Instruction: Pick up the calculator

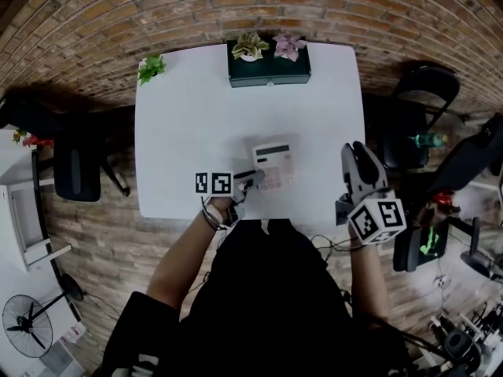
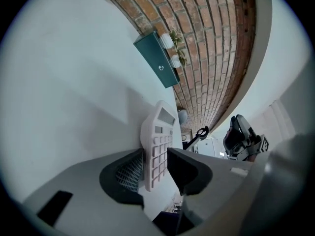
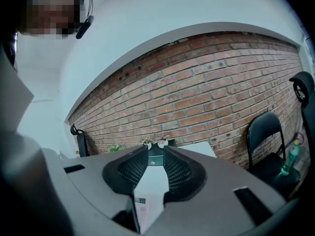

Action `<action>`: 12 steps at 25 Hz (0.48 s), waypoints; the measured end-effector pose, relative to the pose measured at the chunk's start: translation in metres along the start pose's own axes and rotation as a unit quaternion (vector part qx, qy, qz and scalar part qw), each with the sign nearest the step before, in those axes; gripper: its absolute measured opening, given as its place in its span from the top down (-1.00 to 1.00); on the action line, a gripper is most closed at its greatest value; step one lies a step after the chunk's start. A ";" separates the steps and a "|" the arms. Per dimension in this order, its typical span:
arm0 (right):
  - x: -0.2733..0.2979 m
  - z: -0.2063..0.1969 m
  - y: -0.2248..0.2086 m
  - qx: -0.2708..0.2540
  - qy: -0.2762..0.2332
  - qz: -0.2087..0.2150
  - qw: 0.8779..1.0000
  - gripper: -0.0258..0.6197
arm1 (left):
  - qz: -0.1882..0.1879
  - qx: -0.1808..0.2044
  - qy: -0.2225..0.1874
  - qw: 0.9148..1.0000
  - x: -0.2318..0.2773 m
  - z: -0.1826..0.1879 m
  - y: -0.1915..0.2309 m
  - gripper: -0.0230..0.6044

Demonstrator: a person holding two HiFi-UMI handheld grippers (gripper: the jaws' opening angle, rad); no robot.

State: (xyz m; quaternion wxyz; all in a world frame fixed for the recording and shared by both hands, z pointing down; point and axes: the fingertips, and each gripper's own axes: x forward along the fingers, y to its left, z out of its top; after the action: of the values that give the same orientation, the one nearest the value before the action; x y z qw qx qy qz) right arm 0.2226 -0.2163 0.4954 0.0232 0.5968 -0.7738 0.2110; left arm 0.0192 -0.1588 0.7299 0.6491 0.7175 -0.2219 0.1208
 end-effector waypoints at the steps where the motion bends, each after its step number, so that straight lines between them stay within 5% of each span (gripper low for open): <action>1: 0.000 0.000 0.000 0.000 0.000 0.000 1.000 0.61 | 0.006 0.006 0.002 1.000 0.000 0.000 0.001 0.48; 7: 0.002 0.000 0.002 0.001 0.000 0.004 1.000 0.62 | 0.042 0.056 0.014 0.997 -0.008 0.007 -0.002 0.37; 12: 0.003 0.000 0.002 0.001 0.002 0.006 1.000 0.62 | 0.033 0.048 -0.030 0.998 -0.016 0.036 -0.004 0.36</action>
State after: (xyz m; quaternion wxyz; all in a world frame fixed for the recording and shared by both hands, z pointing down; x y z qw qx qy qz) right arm 0.2194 -0.2184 0.4958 0.0233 0.5914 -0.7774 0.2129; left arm 0.0026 -0.1914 0.7145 0.6027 0.7432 -0.2590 0.1315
